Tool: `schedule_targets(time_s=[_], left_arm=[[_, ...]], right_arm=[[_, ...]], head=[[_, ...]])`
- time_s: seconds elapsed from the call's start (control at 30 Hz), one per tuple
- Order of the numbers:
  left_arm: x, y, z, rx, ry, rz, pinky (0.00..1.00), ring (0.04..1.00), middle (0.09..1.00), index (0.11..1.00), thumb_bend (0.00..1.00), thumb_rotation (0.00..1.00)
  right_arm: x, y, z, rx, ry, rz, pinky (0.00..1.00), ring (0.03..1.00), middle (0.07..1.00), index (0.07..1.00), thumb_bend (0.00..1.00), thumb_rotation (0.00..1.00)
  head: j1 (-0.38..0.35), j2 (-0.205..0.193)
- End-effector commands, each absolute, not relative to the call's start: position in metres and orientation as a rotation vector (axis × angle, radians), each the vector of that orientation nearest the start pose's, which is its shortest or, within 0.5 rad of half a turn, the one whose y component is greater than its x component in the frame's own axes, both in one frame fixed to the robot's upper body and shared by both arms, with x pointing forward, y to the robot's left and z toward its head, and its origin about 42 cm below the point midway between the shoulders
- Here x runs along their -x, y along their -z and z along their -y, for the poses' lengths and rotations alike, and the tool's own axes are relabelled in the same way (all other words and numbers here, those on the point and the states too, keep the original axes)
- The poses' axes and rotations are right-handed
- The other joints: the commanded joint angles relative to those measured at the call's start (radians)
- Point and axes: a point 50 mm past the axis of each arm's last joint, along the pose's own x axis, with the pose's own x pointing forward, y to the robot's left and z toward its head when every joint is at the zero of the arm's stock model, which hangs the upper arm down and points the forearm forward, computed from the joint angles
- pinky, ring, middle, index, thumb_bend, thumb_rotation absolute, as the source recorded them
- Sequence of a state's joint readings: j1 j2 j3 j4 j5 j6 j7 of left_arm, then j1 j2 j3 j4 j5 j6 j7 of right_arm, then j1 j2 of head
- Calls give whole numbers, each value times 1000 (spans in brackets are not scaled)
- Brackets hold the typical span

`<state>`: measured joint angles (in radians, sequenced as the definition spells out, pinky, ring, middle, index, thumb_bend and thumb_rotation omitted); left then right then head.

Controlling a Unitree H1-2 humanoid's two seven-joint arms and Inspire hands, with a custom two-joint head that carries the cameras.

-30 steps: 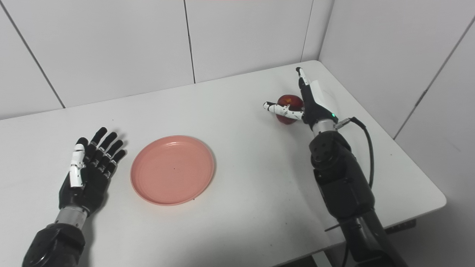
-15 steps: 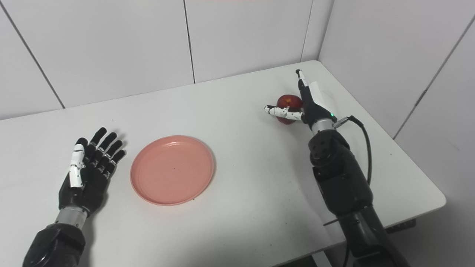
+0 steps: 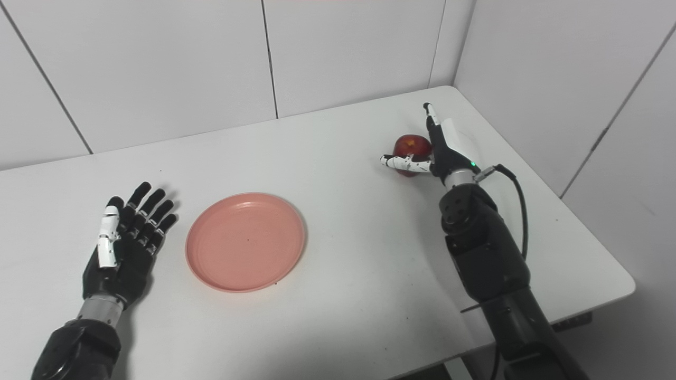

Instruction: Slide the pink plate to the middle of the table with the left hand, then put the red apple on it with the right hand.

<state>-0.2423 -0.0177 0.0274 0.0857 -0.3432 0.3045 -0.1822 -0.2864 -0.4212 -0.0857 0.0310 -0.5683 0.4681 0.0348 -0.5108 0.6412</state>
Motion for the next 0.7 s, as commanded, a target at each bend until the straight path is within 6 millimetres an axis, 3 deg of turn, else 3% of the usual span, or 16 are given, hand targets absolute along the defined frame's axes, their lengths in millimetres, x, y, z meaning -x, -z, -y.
schedule_targets(time_s=[0.0, 0.67], left_arm=[[-354, -122, -175, 361, 293, -191, 941, 922, 923, 905, 373, 1000], [-352, -123, -174, 356, 289, -195, 932, 916, 915, 897, 381, 1000]], right_arm=[[-378, -225, 379, 929, 378, -99, 788, 906, 951, 977, 1000, 437], [-384, -216, 378, 913, 352, -112, 798, 899, 931, 935, 1000, 367]], head=[[1, 0], [8, 6]])
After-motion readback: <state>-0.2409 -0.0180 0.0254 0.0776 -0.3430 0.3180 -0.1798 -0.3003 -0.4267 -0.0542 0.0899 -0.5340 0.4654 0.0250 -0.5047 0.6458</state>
